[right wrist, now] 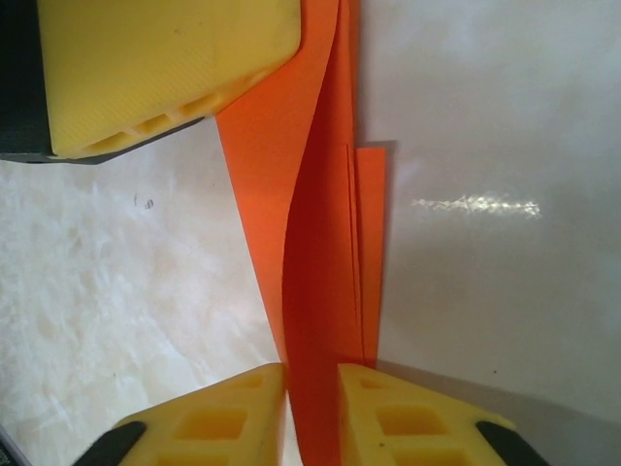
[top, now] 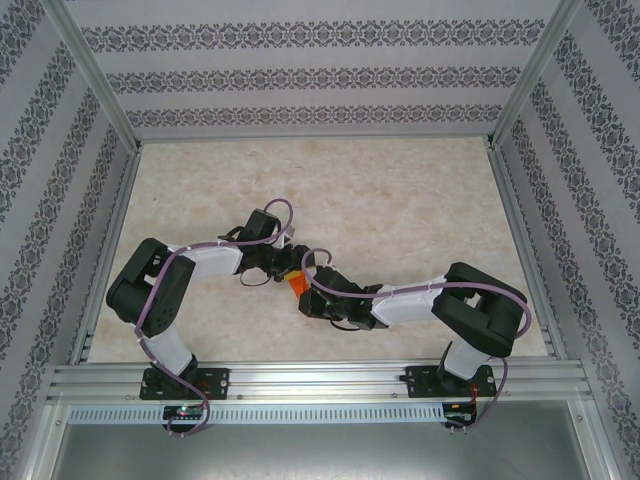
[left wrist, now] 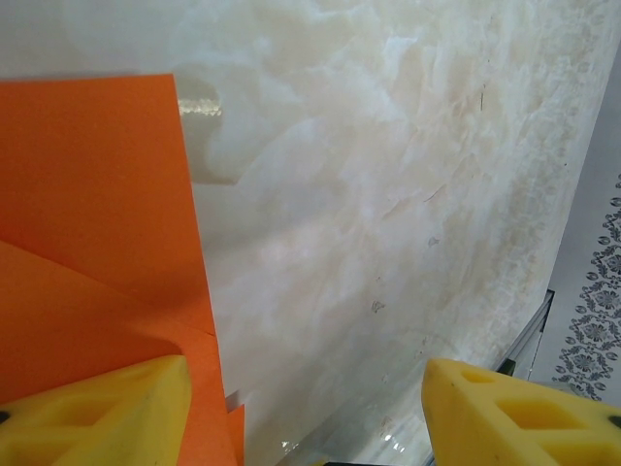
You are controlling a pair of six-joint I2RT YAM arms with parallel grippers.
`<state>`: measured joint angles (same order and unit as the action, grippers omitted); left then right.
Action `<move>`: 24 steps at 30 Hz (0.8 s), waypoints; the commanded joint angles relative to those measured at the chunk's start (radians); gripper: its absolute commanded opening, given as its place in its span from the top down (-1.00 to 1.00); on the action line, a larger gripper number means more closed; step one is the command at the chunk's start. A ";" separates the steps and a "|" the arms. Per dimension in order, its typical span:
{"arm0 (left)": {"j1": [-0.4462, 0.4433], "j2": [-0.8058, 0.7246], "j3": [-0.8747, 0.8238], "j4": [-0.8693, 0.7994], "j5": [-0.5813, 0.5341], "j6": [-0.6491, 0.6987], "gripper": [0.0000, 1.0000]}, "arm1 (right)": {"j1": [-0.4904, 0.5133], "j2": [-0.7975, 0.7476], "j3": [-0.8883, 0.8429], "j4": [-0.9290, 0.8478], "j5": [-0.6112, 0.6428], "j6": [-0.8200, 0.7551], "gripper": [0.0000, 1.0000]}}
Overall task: Fold a paper plane with a square sheet of paper (pick it up from the middle)
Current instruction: Fold the wing for the fifth time at the center of the table.
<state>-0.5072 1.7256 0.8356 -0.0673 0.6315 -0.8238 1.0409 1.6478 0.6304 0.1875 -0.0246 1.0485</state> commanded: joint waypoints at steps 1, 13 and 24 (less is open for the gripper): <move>-0.010 0.018 0.016 0.004 0.012 0.023 -0.31 | 0.010 0.012 -0.002 0.004 0.030 0.000 0.73; -0.010 0.043 0.032 -0.022 0.013 0.044 -0.30 | -0.007 0.047 -0.116 0.152 -0.013 0.124 0.91; -0.010 -0.018 0.042 0.020 0.060 0.059 -0.42 | -0.044 0.059 -0.162 0.293 -0.057 0.186 0.93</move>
<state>-0.5072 1.7462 0.8577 -0.0723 0.6662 -0.7971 1.0115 1.6768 0.4980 0.4797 -0.0811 1.1969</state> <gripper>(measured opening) 0.704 0.049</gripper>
